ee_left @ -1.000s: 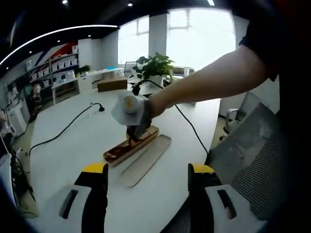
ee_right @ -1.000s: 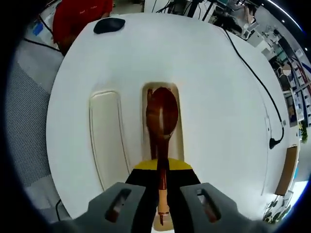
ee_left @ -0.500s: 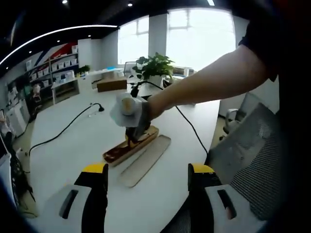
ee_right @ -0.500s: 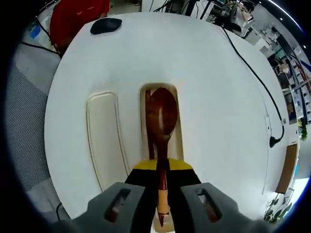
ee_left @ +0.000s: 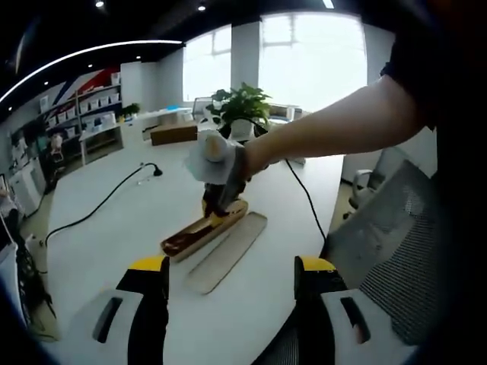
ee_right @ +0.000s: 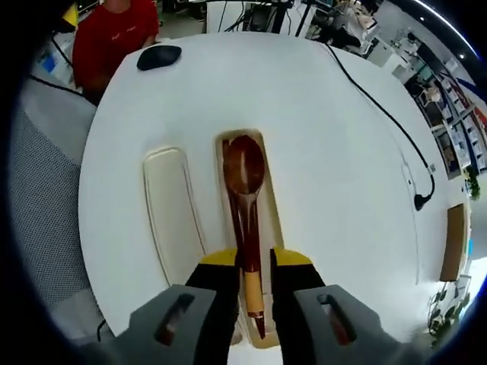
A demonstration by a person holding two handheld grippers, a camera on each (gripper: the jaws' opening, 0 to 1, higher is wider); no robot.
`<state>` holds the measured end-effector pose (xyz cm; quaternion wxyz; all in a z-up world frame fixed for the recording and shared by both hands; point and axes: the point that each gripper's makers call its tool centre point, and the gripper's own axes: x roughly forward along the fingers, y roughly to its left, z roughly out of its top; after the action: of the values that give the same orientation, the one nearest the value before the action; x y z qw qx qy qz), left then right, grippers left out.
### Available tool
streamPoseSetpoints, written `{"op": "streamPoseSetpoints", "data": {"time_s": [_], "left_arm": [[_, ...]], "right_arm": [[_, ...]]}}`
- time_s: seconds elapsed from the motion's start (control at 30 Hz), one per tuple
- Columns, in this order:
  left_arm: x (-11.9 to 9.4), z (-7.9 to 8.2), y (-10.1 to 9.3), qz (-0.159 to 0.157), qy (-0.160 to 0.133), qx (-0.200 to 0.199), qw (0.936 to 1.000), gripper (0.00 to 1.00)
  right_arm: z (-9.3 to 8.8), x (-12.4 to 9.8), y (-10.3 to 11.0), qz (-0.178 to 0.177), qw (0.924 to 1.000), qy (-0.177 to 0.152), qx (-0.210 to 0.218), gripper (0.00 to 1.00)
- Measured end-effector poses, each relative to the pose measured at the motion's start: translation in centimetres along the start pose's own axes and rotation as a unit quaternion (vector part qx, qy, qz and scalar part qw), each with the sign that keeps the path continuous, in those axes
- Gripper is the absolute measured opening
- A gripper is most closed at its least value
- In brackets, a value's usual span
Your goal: Arrange the utensils inside the cutlery case until each visible utensil rests in its matching compartment.
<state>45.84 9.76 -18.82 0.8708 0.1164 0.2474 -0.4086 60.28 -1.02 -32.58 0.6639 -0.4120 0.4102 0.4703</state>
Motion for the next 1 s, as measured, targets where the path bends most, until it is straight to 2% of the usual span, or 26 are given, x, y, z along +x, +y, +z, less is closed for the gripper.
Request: {"op": "streamPoseSetpoints", "data": {"time_s": [0.1, 0.17, 0.33, 0.7, 0.77, 0.83, 0.9, 1.0], "left_arm": [[0.0, 0.0, 0.0, 0.001, 0.001, 0.002, 1.0, 0.69], [-0.1, 0.0, 0.0, 0.003, 0.0, 0.002, 1.0, 0.69], [-0.2, 0.3, 0.0, 0.001, -0.01, -0.01, 0.9999, 0.69], [-0.5, 0.4, 0.4, 0.017, -0.009, 0.011, 0.9998, 0.68], [-0.6, 0.6, 0.4, 0.017, -0.016, 0.006, 0.9997, 0.68], [-0.7, 0.9, 0.5, 0.018, -0.02, 0.002, 0.9996, 0.68], [-1.0, 2.1, 0.3, 0.013, -0.053, -0.013, 0.9984, 0.68], [-1.1, 2.1, 0.8, 0.022, -0.053, -0.014, 0.9983, 0.68]], "right_arm": [[-0.5, -1.0, 0.1, -0.008, 0.9999, -0.007, 0.009, 0.17], [-0.6, -1.5, 0.4, -0.009, 0.9994, -0.025, 0.022, 0.19], [-1.6, -3.0, 0.8, -0.021, 0.9989, -0.026, 0.034, 0.23], [-3.3, -6.7, 1.0, -0.059, 0.9949, -0.047, 0.068, 0.33], [-3.5, -7.2, 1.2, -0.063, 0.9942, -0.051, 0.07, 0.33], [-3.6, -7.5, 1.7, -0.06, 0.9941, -0.054, 0.072, 0.3], [-3.6, -7.8, 2.5, -0.058, 0.9942, -0.057, 0.071, 0.26], [-3.7, -7.8, 3.2, -0.053, 0.9945, -0.061, 0.066, 0.39]]}}
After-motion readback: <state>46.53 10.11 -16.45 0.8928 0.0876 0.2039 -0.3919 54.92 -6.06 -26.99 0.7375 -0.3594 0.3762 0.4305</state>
